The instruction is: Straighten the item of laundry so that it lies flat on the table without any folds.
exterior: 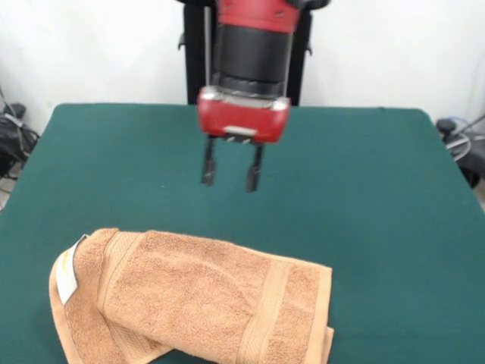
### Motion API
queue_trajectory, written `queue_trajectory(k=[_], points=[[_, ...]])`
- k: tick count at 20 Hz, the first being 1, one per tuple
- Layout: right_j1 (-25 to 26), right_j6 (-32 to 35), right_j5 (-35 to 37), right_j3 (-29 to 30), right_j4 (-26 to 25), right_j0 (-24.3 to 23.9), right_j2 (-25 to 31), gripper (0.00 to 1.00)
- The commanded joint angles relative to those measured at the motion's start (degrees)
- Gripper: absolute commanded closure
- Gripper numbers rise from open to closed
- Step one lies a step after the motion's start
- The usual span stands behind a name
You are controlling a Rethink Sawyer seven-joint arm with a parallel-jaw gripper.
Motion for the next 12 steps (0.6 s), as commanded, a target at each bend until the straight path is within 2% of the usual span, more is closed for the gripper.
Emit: queue_trajectory(k=[1, 7, 10, 12], points=[[4.4, -4.6, 14.0, -12.0, -0.9, -7.3, 13.0, 0.00], [7.6, -5.4, 15.4, -15.7, -2.9, -11.4, 17.2, 0.00], [9.2, -5.5, 16.1, -17.0, -4.2, -11.5, 17.6, 0.00], [11.0, -7.6, 21.1, -20.1, -5.1, -10.5, 17.0, 0.00]])
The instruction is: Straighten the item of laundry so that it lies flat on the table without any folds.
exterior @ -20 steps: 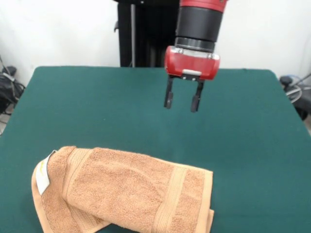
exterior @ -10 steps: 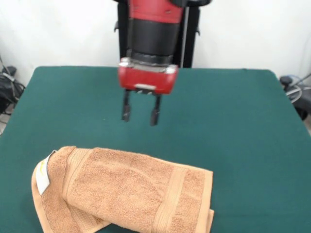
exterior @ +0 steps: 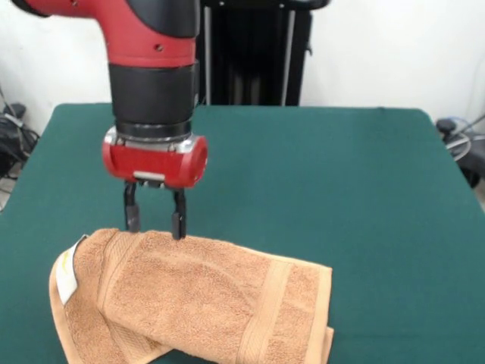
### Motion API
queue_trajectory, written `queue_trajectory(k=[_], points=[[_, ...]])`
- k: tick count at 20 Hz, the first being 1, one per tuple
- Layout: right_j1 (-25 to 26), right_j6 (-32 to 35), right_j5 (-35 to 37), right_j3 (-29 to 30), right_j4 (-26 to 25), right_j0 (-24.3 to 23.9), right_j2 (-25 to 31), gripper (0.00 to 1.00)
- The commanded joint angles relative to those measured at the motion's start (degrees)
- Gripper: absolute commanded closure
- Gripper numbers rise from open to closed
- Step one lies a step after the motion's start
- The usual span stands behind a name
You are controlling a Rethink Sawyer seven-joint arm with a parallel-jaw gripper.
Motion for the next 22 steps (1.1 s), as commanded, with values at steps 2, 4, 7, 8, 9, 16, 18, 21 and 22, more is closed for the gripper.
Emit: queue_trajectory(k=[2, 4, 7, 8, 9, 16, 18, 21, 22], points=[[6.5, -8.4, 12.3, -7.6, -5.3, 2.2, 7.0, 0.00], [7.4, -8.8, 12.7, -8.7, -6.6, 2.6, 6.9, 0.00], [8.6, -8.7, 12.8, -10.0, -8.4, 3.0, 6.8, 0.00], [8.8, -8.4, 12.8, -10.3, -9.0, 3.2, 6.7, 0.00], [9.2, -8.4, 13.0, -10.6, -9.6, 3.5, 6.6, 0.00], [9.7, -8.1, 14.8, -10.5, -12.2, 3.8, 7.1, 0.00], [8.6, -7.6, 16.0, -9.7, -12.3, 3.9, 7.1, 0.00], [7.5, -8.0, 18.8, -10.2, -12.9, 4.1, 7.3, 0.00], [7.5, -8.0, 19.2, -10.5, -13.0, 4.1, 7.3, 0.00]])
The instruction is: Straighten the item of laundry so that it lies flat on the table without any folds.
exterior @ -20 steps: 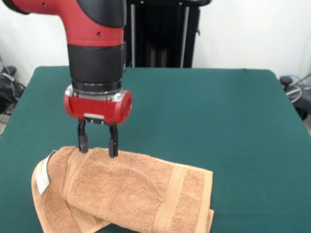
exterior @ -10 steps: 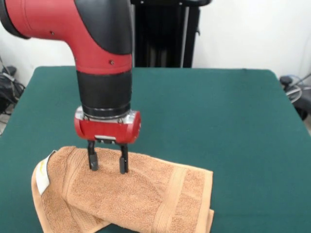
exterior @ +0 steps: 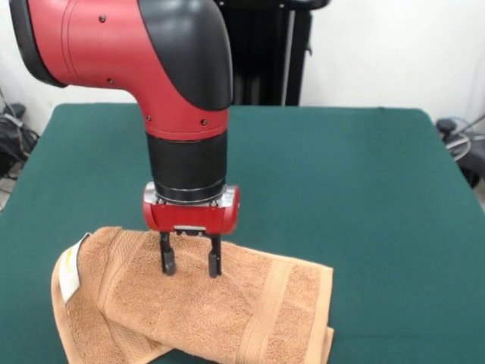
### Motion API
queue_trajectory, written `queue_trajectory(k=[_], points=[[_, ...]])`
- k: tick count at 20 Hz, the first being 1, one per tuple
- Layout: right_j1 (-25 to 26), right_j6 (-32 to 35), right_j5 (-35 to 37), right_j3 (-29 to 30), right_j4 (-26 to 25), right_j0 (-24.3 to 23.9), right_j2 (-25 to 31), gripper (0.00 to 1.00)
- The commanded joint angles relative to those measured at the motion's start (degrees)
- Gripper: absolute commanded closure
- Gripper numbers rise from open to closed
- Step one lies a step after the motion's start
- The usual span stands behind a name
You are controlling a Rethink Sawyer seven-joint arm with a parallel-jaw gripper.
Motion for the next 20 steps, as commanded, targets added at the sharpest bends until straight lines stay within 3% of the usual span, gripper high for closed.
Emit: queue_trajectory(k=[1, 8, 15, 20], points=[[-0.4, -8.0, 10.3, -0.6, -3.7, 1.7, 4.4, 0.00], [-3.7, -9.4, 17.3, -2.7, -3.9, 2.4, 4.2, 0.00], [-5.6, -7.6, 14.7, 2.2, -5.2, 0.7, 4.7, 0.00], [-4.6, -7.2, 12.0, 2.7, -6.3, 0.3, 4.8, 0.00]])
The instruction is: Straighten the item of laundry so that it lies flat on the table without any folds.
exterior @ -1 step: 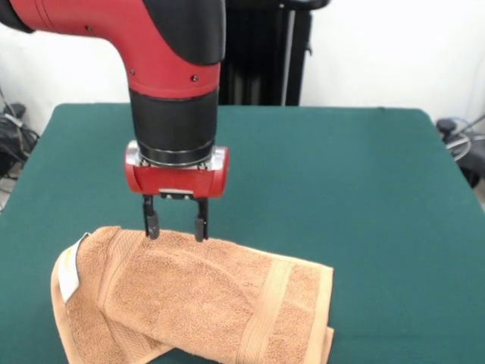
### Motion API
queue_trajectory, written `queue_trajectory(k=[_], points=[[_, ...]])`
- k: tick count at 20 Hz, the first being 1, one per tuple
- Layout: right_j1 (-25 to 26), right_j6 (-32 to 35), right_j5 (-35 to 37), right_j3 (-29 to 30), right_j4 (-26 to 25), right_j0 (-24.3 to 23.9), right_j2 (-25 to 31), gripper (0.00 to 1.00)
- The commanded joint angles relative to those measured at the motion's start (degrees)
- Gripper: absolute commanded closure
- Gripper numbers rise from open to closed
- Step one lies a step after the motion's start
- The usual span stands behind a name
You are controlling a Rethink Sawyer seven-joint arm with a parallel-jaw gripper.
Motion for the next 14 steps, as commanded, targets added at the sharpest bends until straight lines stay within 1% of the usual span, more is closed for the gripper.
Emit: queue_trajectory(k=[1, 7, 14], points=[[1.3, -7.2, -0.5, 4.4, -4.3, 0.1, 4.8, 0.00], [4.2, -7.7, -3.0, 3.1, -6.2, 0.3, 4.5, 0.00], [5.4, -9.5, -1.9, 2.8, -7.9, -0.2, 5.6, 0.00]])
